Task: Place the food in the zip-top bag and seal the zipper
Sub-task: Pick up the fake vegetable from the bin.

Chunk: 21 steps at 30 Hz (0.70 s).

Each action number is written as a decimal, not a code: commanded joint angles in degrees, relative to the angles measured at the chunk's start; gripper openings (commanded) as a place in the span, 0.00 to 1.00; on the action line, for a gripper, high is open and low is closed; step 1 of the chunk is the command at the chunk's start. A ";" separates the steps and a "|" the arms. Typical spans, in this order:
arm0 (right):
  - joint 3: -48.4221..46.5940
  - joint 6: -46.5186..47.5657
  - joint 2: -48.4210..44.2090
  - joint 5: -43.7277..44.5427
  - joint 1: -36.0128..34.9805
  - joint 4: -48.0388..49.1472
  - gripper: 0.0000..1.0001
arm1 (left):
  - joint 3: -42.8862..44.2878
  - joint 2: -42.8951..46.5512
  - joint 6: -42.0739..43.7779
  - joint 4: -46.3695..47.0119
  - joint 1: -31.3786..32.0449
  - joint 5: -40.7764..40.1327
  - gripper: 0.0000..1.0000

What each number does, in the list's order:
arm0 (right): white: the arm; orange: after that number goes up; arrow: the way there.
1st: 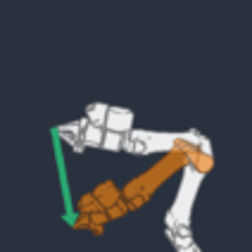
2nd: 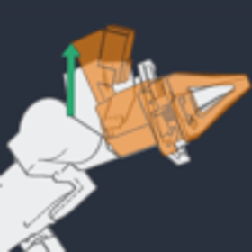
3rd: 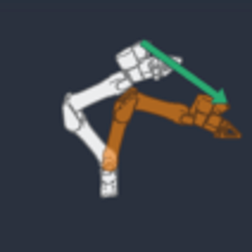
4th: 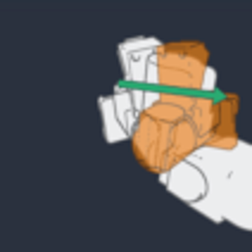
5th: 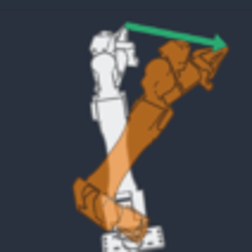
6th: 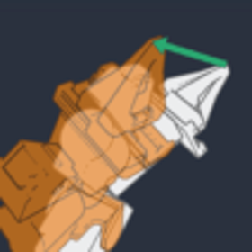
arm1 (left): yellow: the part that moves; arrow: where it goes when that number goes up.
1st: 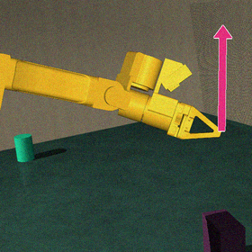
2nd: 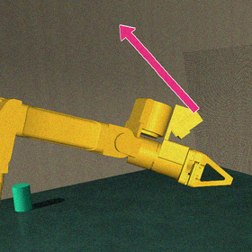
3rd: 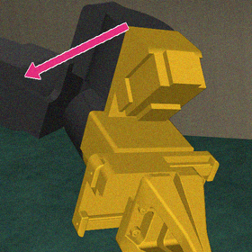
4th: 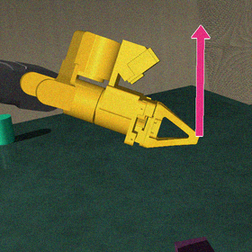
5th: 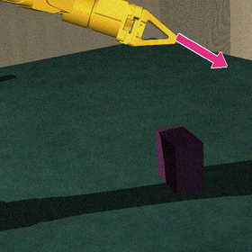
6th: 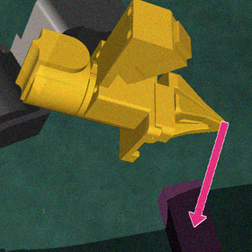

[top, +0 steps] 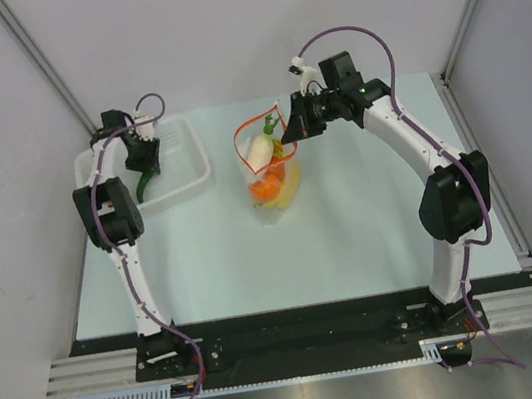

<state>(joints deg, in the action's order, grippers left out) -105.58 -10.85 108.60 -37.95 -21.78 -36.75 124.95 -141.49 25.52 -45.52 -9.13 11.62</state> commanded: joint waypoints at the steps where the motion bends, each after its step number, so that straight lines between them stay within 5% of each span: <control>1: -0.77 0.83 -2.16 -0.37 -0.37 1.60 0.00 | -3.74 5.08 -0.56 -1.94 0.95 7.19 0.42; 10: 0.11 1.80 -3.57 0.78 -0.81 0.98 0.00 | -3.83 10.61 -1.16 -1.68 1.56 7.98 0.10; 21: 1.25 1.53 -4.36 0.87 -1.51 1.77 0.00 | -7.96 32.67 -15.58 15.71 10.42 20.99 0.03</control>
<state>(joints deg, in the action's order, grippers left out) -104.47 -10.22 107.53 -36.91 -22.55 -36.75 117.43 -119.92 16.69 -40.42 -5.23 24.03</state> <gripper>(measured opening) 0.011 0.364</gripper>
